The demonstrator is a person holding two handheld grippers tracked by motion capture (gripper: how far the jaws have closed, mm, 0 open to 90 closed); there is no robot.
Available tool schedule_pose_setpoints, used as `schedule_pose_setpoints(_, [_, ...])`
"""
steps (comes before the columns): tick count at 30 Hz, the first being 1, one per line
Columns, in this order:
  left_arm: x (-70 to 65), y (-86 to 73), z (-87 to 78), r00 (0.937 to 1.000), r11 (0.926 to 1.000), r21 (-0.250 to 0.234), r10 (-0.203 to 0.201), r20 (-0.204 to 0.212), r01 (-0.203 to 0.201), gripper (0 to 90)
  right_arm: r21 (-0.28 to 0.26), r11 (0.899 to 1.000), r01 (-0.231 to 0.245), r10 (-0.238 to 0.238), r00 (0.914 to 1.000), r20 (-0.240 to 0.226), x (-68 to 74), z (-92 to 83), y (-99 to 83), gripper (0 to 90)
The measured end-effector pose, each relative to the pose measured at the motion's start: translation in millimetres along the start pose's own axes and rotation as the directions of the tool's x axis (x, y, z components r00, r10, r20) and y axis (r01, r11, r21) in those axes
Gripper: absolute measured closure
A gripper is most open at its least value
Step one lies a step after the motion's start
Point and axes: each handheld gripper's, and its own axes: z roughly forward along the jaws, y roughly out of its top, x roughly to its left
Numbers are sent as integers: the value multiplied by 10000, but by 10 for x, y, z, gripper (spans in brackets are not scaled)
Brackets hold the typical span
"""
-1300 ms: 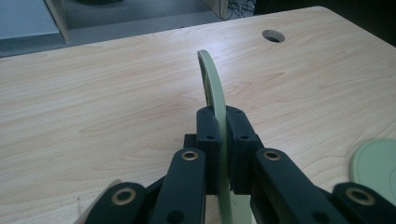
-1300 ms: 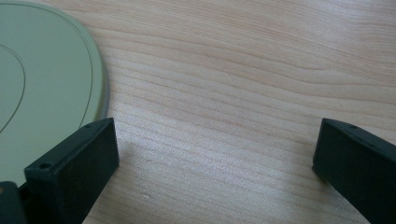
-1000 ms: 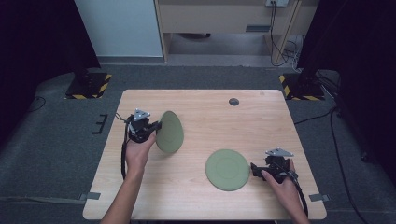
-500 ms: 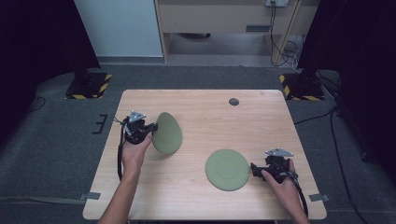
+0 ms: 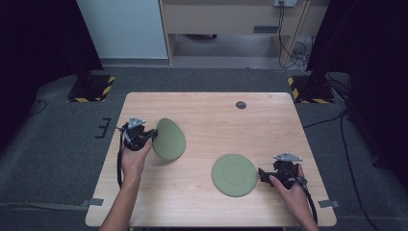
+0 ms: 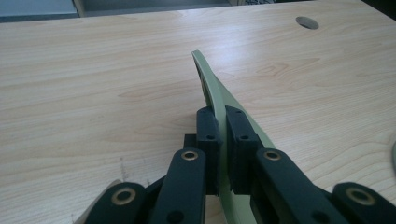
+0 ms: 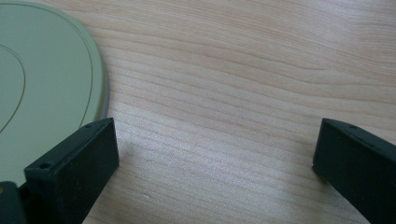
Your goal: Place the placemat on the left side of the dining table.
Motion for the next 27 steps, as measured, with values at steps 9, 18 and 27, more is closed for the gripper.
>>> schedule_pose_setpoints(9, [145, -75, -20, 9993, 9997, 210, 103, -356, -95, 852, 2, 10000, 9, -9, 10000, -4, 1, -1, 0, 5])
schedule_pose_setpoints(18, [412, -163, -12, 9978, 9988, 474, -91, -650, 122, 852, -4, 10000, 24, -24, 10000, -19, 3, -2, -2, 6])
schedule_pose_setpoints(27, [616, -235, 8, 9976, 9971, 755, -34, -695, 86, 850, 11, 10000, 20, -19, 10000, -20, 11, -7, -5, 6])
